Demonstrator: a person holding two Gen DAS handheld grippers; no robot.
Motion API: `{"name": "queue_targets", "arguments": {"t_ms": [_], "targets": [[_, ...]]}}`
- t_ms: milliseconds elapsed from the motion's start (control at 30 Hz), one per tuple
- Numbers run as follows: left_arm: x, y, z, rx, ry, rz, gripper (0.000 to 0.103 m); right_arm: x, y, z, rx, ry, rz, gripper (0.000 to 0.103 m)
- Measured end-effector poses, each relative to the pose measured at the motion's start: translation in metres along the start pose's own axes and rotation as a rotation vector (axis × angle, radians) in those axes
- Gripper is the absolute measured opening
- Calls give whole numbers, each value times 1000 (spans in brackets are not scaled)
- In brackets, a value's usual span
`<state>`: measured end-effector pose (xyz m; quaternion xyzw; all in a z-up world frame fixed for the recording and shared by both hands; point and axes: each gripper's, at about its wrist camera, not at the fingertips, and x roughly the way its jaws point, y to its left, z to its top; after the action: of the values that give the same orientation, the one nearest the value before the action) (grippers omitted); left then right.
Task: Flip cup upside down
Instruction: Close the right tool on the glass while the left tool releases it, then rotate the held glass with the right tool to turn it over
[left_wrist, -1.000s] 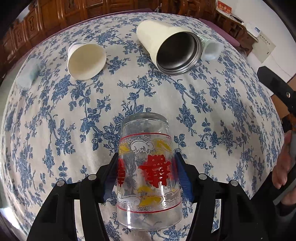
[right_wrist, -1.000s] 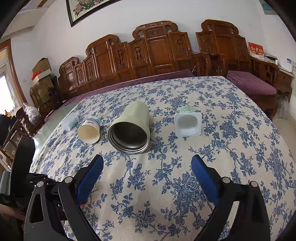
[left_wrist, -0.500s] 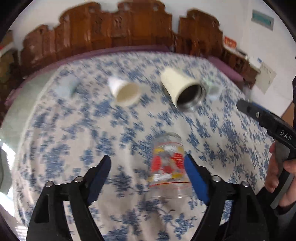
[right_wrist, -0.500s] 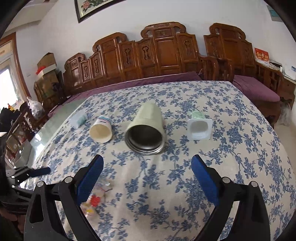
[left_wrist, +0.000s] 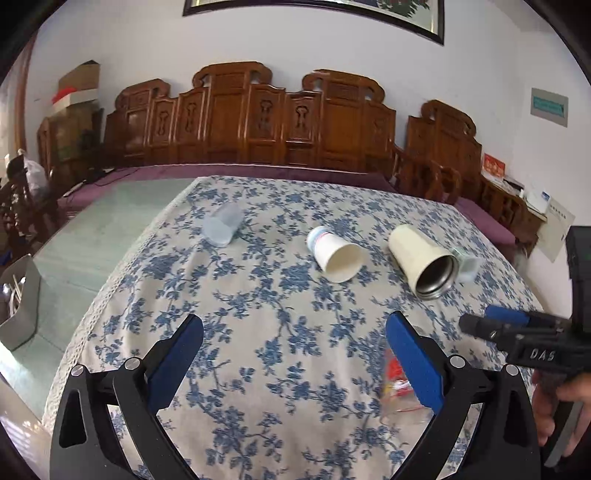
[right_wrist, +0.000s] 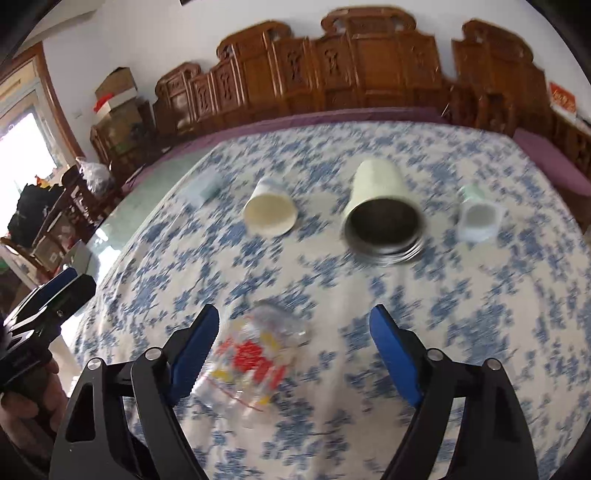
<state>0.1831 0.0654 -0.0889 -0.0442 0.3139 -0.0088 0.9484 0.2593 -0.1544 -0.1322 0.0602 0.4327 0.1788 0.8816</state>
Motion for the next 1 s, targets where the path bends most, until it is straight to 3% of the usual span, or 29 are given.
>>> {"name": "queue_targets", "arguments": {"t_ms": [500, 733, 1000], "targets": [[-2, 12, 0, 6, -59, 63, 95, 84, 11, -10, 138, 272, -28, 85], [-3, 12, 0, 7, -66, 73, 95, 104, 14, -5, 169, 360, -19, 73], [-4, 13, 1, -8, -66, 76, 95, 103, 8, 0, 179, 374, 30, 61]]}}
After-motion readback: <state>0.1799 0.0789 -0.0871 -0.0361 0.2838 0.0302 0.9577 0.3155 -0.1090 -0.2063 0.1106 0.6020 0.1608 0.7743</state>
